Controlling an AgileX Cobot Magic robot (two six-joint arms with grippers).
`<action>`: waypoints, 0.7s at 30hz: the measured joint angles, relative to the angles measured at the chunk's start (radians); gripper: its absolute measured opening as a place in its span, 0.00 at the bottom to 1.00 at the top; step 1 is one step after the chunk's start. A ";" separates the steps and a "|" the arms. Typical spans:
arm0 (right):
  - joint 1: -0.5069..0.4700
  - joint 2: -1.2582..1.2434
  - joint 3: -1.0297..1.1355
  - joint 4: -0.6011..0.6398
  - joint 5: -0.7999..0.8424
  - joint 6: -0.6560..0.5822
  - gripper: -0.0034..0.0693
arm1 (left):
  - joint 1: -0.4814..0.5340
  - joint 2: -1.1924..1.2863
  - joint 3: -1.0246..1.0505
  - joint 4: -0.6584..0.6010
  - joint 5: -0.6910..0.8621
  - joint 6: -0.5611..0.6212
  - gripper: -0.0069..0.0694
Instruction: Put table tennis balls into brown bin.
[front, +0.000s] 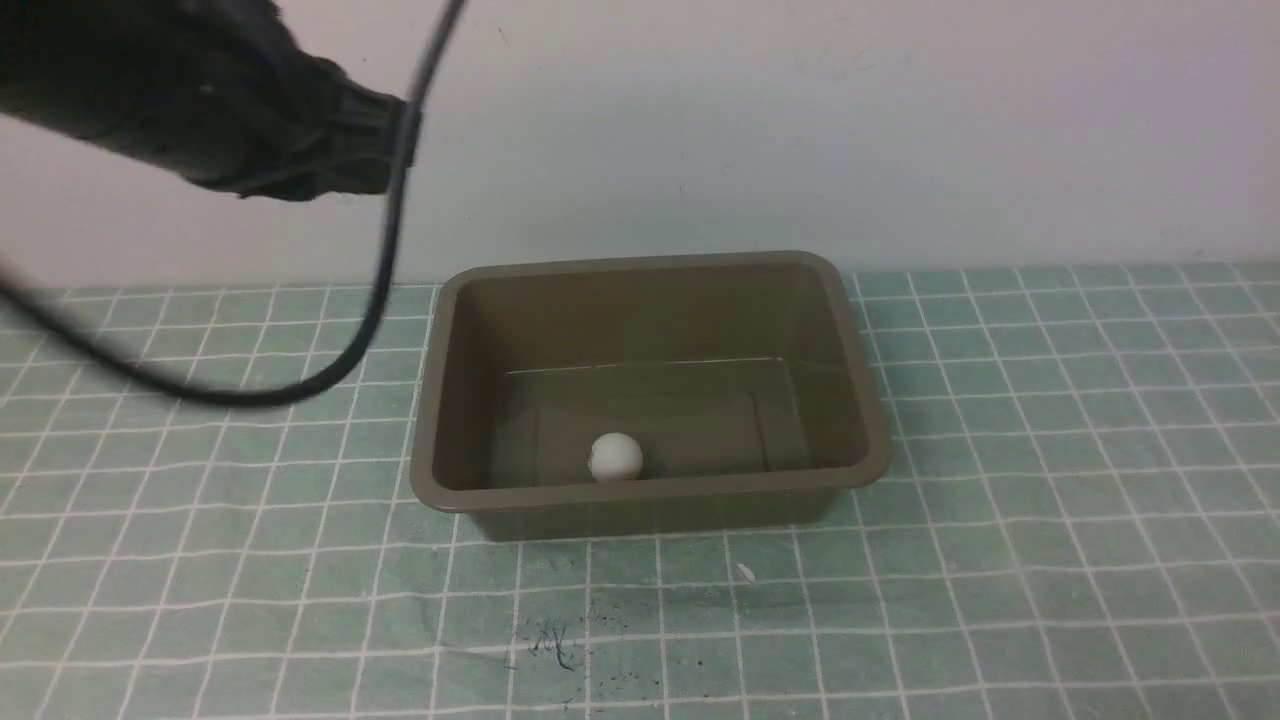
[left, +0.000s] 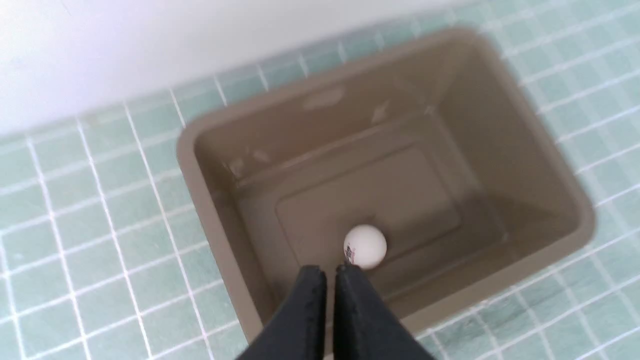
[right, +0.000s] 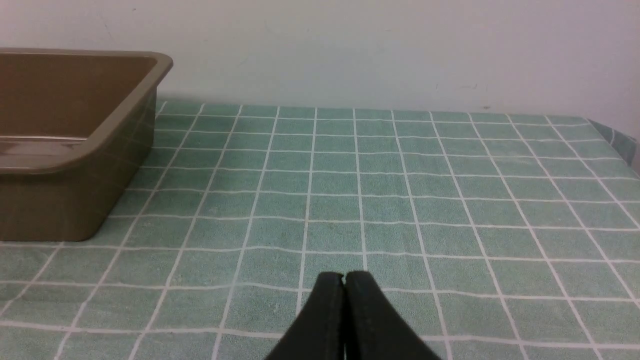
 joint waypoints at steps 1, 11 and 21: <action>0.000 0.000 0.000 0.000 0.000 0.000 0.03 | 0.000 -0.038 0.030 -0.001 -0.015 0.000 0.09; 0.000 0.000 0.000 0.000 0.000 0.000 0.03 | 0.000 -0.400 0.407 -0.044 -0.125 0.000 0.08; 0.000 0.000 0.000 0.000 0.000 0.000 0.03 | 0.000 -0.559 0.426 -0.042 -0.134 0.065 0.08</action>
